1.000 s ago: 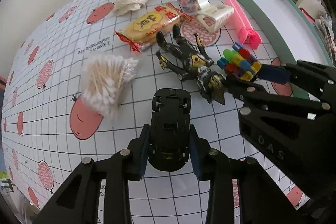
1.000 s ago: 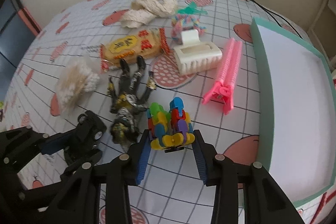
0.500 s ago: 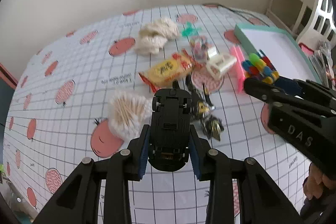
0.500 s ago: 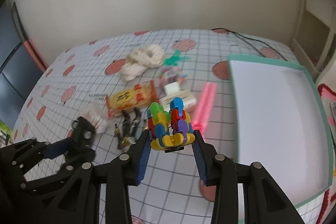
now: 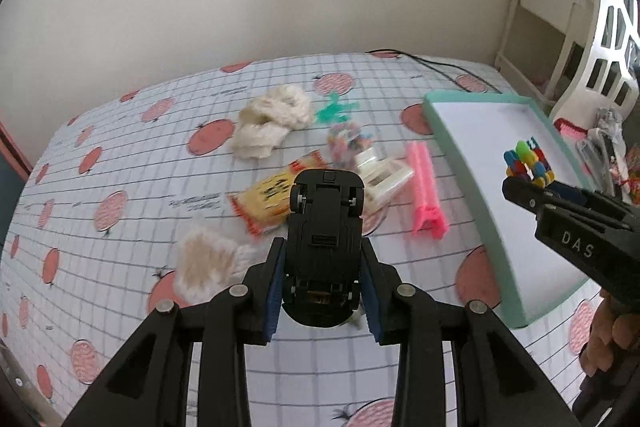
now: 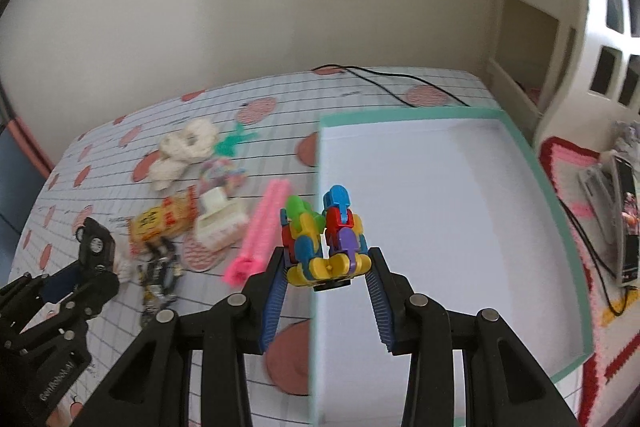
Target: Organize objects
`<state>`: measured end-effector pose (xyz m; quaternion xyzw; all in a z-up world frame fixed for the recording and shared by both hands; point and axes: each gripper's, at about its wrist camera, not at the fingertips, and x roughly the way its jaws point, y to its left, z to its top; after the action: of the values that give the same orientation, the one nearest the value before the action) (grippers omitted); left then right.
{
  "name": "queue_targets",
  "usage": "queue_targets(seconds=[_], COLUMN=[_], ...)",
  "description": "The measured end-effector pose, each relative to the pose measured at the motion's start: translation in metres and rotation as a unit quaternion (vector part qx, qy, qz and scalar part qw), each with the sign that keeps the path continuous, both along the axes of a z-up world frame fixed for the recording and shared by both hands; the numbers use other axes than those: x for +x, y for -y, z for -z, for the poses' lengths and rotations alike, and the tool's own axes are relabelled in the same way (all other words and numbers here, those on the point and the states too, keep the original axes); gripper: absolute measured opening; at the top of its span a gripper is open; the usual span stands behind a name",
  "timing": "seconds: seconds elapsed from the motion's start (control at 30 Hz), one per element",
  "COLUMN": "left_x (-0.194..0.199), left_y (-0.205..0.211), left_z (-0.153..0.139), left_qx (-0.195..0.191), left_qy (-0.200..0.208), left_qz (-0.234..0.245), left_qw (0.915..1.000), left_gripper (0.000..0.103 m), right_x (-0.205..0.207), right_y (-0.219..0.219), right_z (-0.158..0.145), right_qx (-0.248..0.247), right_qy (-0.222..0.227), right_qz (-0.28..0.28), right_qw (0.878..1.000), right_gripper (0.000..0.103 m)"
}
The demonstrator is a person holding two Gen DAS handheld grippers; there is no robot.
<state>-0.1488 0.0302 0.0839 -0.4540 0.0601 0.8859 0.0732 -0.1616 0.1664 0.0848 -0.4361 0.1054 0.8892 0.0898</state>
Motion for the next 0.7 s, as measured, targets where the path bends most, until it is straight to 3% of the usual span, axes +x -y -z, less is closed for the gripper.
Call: queue_targets(seconds=[0.33,0.43,0.7], left_x=[-0.014,-0.016,-0.017], left_y=[-0.045,-0.059,-0.067], left_z=[-0.001,0.007,0.008], left_qx=[0.017,-0.005,-0.014], left_qy=[-0.001,0.006,0.018], left_qz=[0.028,0.042,0.072], left_qw=[0.9995,0.9991,0.9972], left_gripper=[0.036,0.018,0.013], right_x=[0.005,0.006,0.011], right_y=[-0.046,-0.057,-0.073], right_z=[0.006,0.008,0.011], right_qx=[0.006,0.007,-0.003], right_qy=[0.013,0.017,0.017], right_qz=[0.044,0.051,0.064], right_qw=[0.999,0.999,0.998], right_gripper=[0.041,0.041,0.041])
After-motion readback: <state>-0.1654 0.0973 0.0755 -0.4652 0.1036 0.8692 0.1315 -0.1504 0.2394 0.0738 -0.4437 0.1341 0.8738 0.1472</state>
